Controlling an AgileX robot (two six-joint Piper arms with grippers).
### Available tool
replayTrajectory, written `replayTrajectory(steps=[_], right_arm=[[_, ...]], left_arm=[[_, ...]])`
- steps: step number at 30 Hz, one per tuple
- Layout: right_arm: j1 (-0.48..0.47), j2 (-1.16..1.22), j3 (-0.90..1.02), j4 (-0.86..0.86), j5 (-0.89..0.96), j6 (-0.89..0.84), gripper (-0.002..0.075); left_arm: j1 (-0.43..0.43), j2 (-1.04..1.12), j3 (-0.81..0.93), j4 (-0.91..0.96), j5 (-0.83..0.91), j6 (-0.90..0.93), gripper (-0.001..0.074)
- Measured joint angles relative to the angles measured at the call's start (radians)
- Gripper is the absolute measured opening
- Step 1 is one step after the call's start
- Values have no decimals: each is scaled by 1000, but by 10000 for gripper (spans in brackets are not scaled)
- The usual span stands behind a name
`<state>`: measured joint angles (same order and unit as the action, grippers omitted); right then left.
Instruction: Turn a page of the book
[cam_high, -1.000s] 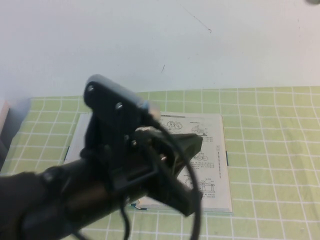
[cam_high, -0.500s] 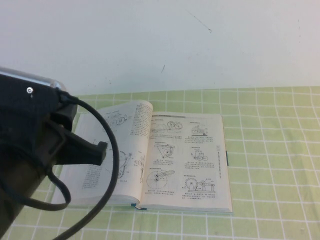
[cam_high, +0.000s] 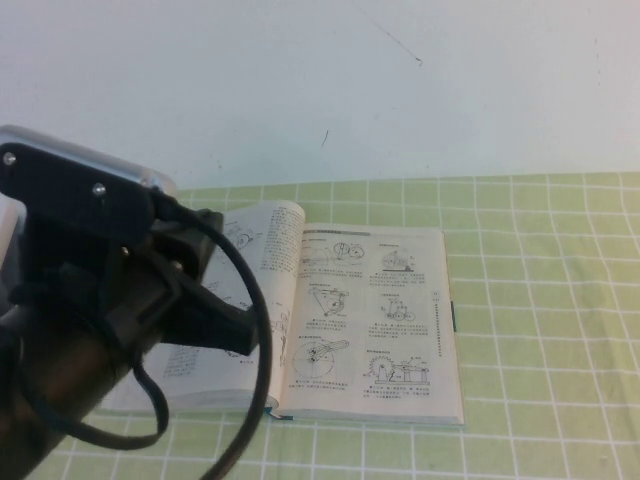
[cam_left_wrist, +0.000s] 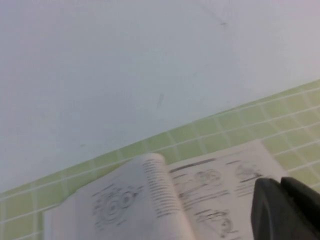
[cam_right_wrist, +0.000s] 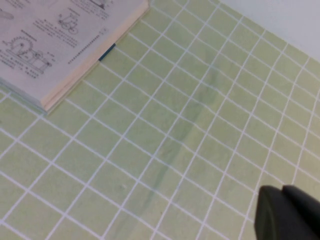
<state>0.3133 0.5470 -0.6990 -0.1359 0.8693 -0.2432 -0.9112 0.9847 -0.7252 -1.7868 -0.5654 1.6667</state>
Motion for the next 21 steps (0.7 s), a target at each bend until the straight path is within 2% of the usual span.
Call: replayTrajectory(steps=[9,21], right_arm=[[0,-253,281,0,-108,119,-2],[0,-280,296,0,-108,150,-2]], left_arm=[[0,0,0,23,311,-7,-2],[0,0,0,28,339,-7,-2]])
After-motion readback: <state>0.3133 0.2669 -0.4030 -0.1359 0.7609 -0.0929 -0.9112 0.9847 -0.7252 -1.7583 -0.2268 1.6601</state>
